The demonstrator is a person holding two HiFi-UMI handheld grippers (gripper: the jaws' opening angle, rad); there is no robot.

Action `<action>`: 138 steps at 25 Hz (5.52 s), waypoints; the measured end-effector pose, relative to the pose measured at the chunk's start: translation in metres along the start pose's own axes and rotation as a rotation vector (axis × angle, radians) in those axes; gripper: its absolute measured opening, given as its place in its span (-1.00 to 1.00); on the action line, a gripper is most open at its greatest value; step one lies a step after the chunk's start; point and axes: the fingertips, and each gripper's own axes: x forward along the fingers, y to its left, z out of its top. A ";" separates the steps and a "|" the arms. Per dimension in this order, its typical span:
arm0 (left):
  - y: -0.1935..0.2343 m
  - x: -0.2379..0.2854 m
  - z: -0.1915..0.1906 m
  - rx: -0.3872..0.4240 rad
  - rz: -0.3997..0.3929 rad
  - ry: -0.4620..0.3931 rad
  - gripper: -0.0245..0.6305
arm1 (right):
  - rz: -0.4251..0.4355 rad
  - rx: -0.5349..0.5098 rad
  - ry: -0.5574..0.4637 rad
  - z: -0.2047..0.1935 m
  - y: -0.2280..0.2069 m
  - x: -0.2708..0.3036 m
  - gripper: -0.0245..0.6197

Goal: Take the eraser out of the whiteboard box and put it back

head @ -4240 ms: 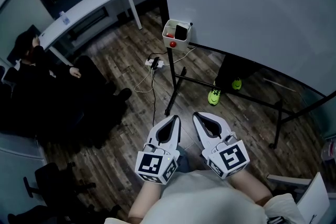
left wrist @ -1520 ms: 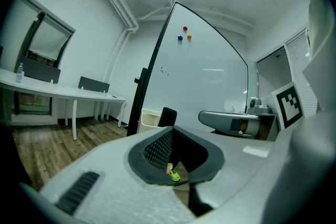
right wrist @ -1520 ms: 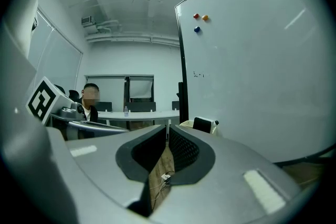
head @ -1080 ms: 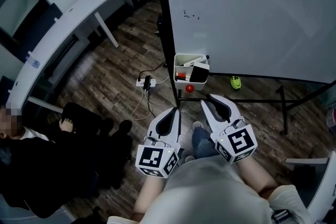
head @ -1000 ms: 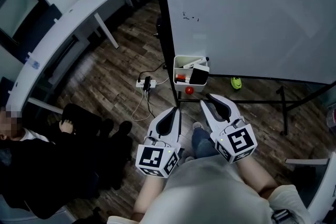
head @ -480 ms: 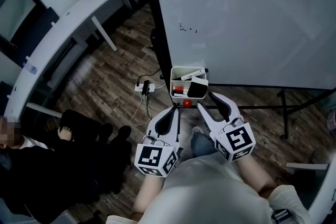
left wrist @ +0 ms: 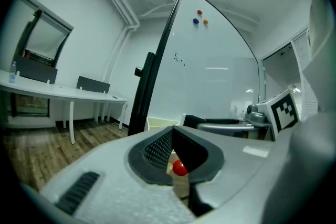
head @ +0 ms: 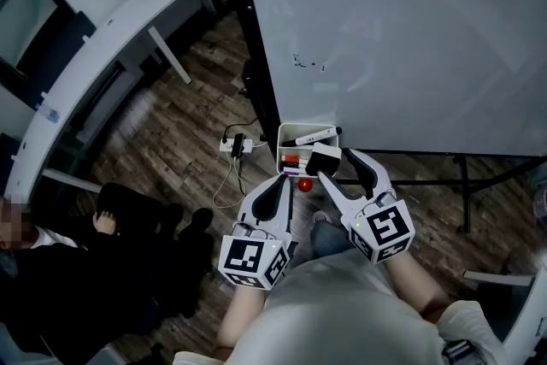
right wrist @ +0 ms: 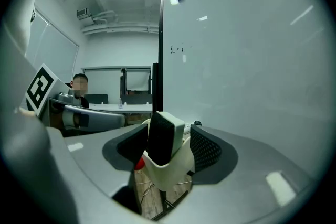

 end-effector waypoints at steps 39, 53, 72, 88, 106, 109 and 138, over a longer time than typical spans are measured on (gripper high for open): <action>0.009 0.015 -0.002 -0.001 0.022 0.001 -0.91 | 0.053 -0.032 -0.013 0.002 0.005 0.020 -0.30; 0.001 0.001 0.002 0.002 0.017 -0.012 -0.92 | 0.019 -0.071 -0.093 0.032 0.012 0.002 -0.30; -0.030 -0.033 0.001 0.011 -0.005 -0.020 -0.91 | -0.016 -0.097 -0.170 0.056 0.032 -0.046 -0.31; -0.054 -0.067 -0.007 0.020 -0.008 -0.015 -0.91 | -0.023 -0.088 -0.162 0.051 0.057 -0.087 -0.31; -0.079 -0.104 -0.022 0.019 -0.018 -0.014 -0.91 | -0.031 -0.087 -0.220 0.051 0.085 -0.128 -0.31; -0.080 -0.109 -0.024 0.016 -0.016 -0.015 -0.91 | -0.023 -0.083 -0.230 0.049 0.091 -0.131 -0.31; -0.080 -0.114 -0.020 0.015 -0.016 -0.041 -0.91 | -0.043 -0.071 -0.230 0.047 0.096 -0.137 -0.31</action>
